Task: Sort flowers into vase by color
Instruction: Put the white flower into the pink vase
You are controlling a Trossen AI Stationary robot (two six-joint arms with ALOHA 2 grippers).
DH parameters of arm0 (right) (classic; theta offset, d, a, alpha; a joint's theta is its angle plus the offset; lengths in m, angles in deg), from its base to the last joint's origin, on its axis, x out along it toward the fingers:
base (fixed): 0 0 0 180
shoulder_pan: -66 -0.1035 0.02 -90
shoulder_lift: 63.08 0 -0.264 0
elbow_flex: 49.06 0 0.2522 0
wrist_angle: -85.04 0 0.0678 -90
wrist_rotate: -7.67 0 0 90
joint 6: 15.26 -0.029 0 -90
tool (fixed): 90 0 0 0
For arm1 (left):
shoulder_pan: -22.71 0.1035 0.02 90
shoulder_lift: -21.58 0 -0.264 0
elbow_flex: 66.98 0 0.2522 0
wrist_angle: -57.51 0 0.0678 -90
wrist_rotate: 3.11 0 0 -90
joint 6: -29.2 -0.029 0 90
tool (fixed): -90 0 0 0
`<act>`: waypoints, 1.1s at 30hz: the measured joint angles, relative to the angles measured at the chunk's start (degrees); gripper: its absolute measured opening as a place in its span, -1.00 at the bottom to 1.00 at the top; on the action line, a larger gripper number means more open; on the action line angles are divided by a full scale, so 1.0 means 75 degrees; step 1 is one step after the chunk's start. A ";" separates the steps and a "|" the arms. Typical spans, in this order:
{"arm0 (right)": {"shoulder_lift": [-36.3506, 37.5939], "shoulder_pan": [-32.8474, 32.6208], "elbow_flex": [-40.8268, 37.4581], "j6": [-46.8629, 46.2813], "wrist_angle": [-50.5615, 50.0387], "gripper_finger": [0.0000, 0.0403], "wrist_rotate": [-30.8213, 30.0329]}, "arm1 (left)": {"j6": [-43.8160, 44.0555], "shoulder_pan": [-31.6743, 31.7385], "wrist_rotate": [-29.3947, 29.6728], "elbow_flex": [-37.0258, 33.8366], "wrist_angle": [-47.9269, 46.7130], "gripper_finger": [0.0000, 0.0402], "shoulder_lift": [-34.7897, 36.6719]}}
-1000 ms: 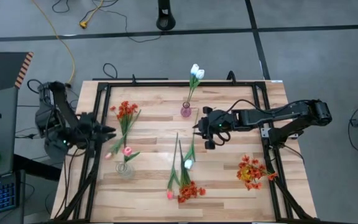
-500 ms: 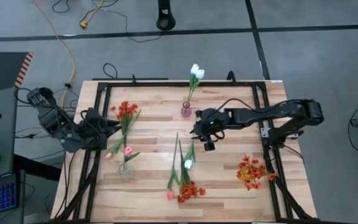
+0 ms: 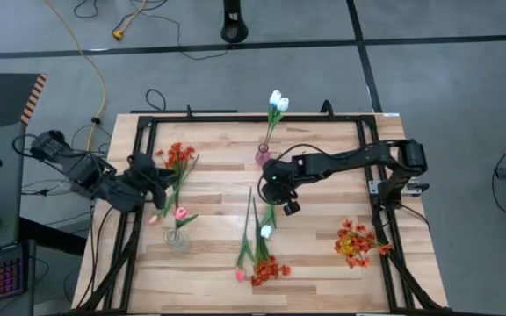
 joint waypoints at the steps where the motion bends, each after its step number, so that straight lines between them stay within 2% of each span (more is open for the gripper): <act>1: -0.0110 0.0032 0.0069 0.0110 -0.0075 -0.29 -0.0007 | -0.0117 0.0065 -0.0090 0.0000 0.0073 -0.46 -0.0054; 7: -0.0744 0.0211 0.0473 0.0424 -0.0688 -0.36 -0.0046 | -0.0624 0.0408 -0.0402 0.0000 0.0303 -0.46 -0.0291; 14: -0.1198 0.0356 0.0533 0.0791 -0.0808 -0.42 -0.0080 | -0.0783 0.0697 -0.0731 0.0000 0.0309 -0.46 -0.0414; 33: -0.1227 0.0333 0.0513 0.2090 -0.0848 -0.42 -0.0105 | -0.0739 0.0811 -0.0982 0.0000 0.0329 -0.46 -0.0465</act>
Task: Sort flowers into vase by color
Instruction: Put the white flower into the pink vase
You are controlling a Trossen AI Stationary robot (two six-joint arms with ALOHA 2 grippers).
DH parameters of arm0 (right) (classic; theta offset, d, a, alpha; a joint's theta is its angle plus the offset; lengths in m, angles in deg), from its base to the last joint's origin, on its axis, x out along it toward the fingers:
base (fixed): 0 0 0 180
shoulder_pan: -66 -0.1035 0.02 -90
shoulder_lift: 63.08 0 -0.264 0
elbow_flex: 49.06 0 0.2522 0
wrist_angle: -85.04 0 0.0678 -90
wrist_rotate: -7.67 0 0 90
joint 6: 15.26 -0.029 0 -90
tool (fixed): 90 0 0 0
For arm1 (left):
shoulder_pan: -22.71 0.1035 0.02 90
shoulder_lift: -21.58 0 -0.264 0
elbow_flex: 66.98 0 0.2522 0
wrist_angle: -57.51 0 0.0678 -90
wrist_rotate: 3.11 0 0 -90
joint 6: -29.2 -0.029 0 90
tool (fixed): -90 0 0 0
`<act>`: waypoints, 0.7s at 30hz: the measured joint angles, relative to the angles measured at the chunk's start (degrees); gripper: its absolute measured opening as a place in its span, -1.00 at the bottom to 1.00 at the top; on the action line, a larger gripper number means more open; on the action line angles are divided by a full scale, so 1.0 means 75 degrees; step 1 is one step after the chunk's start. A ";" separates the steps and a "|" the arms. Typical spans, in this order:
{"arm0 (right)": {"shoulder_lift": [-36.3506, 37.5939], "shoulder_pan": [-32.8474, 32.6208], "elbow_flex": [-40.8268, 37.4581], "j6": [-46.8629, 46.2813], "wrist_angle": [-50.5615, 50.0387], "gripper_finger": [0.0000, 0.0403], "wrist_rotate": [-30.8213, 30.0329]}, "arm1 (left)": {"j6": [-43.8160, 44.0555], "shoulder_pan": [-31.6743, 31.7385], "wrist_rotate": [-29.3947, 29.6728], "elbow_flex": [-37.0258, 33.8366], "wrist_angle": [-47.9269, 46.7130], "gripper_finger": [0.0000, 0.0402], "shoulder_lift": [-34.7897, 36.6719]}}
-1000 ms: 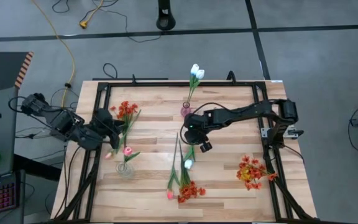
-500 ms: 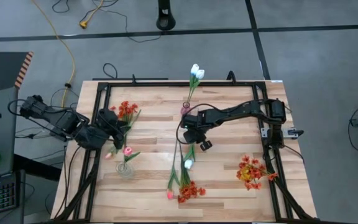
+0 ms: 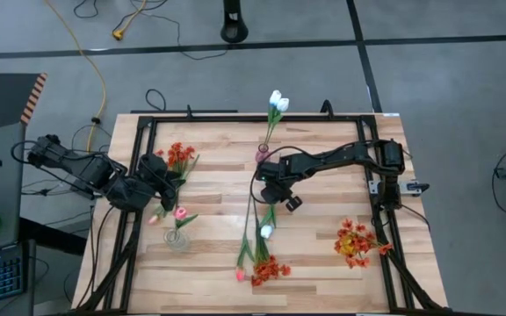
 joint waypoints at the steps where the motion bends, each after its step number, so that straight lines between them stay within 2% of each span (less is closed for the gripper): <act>1: 0.0000 -0.0005 -0.0005 0.0100 -0.0004 -0.42 0.0000 | 0.0002 0.0000 0.0000 0.0000 0.0000 -0.46 0.0000; 15: -0.0559 -0.0107 0.0029 0.0715 -0.0025 -0.43 -0.0420 | 0.0009 0.0000 0.0000 0.0000 0.0000 -0.46 0.0000; 21: -0.0447 -0.0111 0.0011 0.0715 -0.0121 -0.64 -0.0431 | 0.0009 0.0000 0.0003 0.0000 0.0003 -0.46 0.0000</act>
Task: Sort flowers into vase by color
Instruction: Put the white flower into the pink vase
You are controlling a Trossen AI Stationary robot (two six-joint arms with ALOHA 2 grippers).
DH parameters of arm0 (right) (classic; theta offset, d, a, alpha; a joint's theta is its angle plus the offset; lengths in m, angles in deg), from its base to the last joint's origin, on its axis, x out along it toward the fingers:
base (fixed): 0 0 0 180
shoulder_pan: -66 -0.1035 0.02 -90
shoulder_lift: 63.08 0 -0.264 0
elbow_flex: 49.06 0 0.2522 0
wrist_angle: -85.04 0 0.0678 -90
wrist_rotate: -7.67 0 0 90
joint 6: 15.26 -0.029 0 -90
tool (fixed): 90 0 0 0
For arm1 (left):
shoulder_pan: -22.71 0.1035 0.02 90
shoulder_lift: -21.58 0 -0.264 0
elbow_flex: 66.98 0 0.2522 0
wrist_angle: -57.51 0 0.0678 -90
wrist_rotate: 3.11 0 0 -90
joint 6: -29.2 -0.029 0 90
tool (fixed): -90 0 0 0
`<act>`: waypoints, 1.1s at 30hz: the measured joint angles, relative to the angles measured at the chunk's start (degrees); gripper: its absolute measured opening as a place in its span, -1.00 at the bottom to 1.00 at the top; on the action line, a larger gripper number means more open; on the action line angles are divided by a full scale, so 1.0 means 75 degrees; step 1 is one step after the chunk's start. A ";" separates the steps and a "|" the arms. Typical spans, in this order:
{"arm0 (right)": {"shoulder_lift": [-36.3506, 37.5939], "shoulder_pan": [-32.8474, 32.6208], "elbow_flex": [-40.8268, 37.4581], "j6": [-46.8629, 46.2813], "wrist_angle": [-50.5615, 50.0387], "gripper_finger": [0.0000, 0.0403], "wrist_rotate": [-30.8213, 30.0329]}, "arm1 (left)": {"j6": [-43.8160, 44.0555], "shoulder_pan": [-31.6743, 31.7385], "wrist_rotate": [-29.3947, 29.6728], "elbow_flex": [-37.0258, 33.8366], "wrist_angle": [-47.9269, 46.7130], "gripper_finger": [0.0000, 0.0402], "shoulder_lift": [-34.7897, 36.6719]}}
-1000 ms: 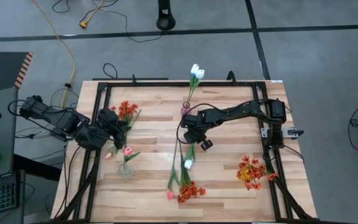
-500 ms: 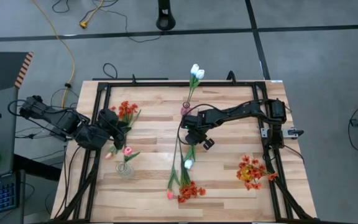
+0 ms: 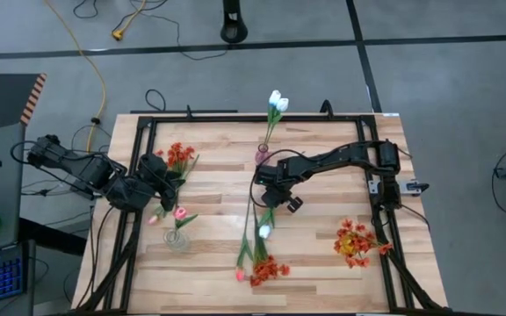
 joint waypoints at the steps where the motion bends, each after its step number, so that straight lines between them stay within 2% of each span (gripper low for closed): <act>1: 0.0020 0.0000 -0.0005 0.0000 -0.0012 -0.69 0.0003 | 0.0000 0.0000 0.0000 0.0000 -0.0001 -0.46 0.0000; 5: 0.0051 -0.0003 -0.0008 -0.0002 -0.0022 -0.91 0.0002 | 0.0000 0.0000 0.0000 0.0000 -0.0003 -0.46 0.0000; 11: 0.0045 -0.0003 0.0030 -0.0016 -0.0073 -0.90 0.0000 | 0.0000 0.0000 0.0000 0.0000 0.0000 -0.46 0.0000; 18: 0.0299 0.0004 0.0690 -0.0864 -0.0503 -0.92 -0.0069 | 0.0000 -0.0003 0.0037 0.0000 0.0000 -0.46 0.0003; 30: 0.2184 0.0358 0.1041 -0.2219 -0.0374 -0.92 0.0045 | -0.0274 -0.0003 0.0206 0.0000 0.0327 -0.46 0.0003; 33: 0.2636 0.0585 0.1041 -0.2576 -0.0160 -0.92 0.0432 | -0.0258 -0.0003 0.0261 0.0000 0.0351 -0.46 0.0003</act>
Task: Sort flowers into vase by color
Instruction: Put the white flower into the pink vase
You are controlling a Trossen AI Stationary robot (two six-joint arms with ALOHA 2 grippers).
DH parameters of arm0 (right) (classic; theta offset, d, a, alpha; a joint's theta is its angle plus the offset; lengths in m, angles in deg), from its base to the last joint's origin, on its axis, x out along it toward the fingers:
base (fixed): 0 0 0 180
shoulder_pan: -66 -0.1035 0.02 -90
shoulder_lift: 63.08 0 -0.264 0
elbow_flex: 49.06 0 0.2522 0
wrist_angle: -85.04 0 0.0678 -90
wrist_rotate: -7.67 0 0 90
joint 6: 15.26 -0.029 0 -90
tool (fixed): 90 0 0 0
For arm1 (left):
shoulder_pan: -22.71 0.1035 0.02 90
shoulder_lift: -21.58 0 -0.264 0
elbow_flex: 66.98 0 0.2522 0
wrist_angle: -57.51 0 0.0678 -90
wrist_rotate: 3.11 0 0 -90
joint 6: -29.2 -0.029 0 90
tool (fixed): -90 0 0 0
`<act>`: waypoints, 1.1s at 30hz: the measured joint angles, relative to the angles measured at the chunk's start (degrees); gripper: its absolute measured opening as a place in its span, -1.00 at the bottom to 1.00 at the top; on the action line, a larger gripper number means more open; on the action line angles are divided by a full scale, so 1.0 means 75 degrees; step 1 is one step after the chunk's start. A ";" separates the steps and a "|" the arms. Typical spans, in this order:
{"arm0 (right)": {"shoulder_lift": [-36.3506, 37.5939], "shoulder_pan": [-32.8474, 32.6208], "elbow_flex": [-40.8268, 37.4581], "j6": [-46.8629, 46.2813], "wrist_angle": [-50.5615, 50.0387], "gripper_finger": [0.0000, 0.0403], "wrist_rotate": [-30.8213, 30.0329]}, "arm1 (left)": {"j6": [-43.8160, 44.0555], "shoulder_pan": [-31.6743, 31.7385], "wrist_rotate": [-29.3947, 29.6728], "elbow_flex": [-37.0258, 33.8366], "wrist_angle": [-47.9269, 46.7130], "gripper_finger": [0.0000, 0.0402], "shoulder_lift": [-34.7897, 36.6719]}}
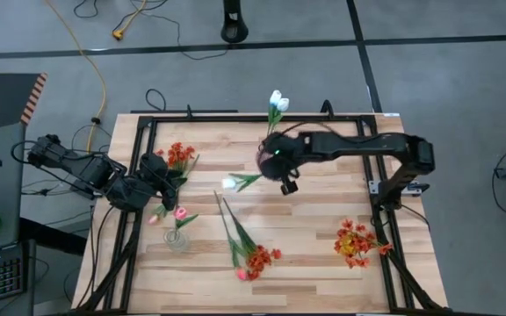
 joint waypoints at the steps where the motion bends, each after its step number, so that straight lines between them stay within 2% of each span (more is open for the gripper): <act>1: 0.0157 0.0096 0.0000 -0.0131 0.0134 -0.92 0.0220 | 0.0009 0.0000 0.0001 0.0000 0.0002 -0.46 -0.0001; 5: 0.0670 0.0510 -0.0379 -0.0745 0.1137 -0.92 0.1424 | 0.0013 0.0000 0.0004 0.0000 0.0002 -0.46 -0.0003; 8: 0.0993 0.0717 -0.0977 -0.0962 0.2172 -0.92 0.1971 | 0.0016 0.0000 0.0004 0.0000 0.0002 -0.46 -0.0001; 16: 0.1390 0.0826 -0.2394 -0.1496 0.5583 -0.92 0.2028 | 0.0026 0.0000 0.0008 0.0000 0.0002 -0.46 -0.0003; 23: 0.0949 0.0822 -0.2565 -0.1720 0.7912 -0.92 0.1867 | 0.0022 0.0000 0.0010 0.0000 0.0002 -0.46 0.0000; 28: 0.0545 0.0822 -0.2559 -0.1915 0.8741 -0.92 0.1233 | 0.0031 0.0000 0.0007 0.0000 -0.0001 -0.46 -0.0003; 33: 0.0180 0.0840 -0.2562 -0.1956 0.9219 -0.92 0.0987 | 0.0031 -0.0001 0.0008 0.0000 -0.0003 -0.46 -0.0003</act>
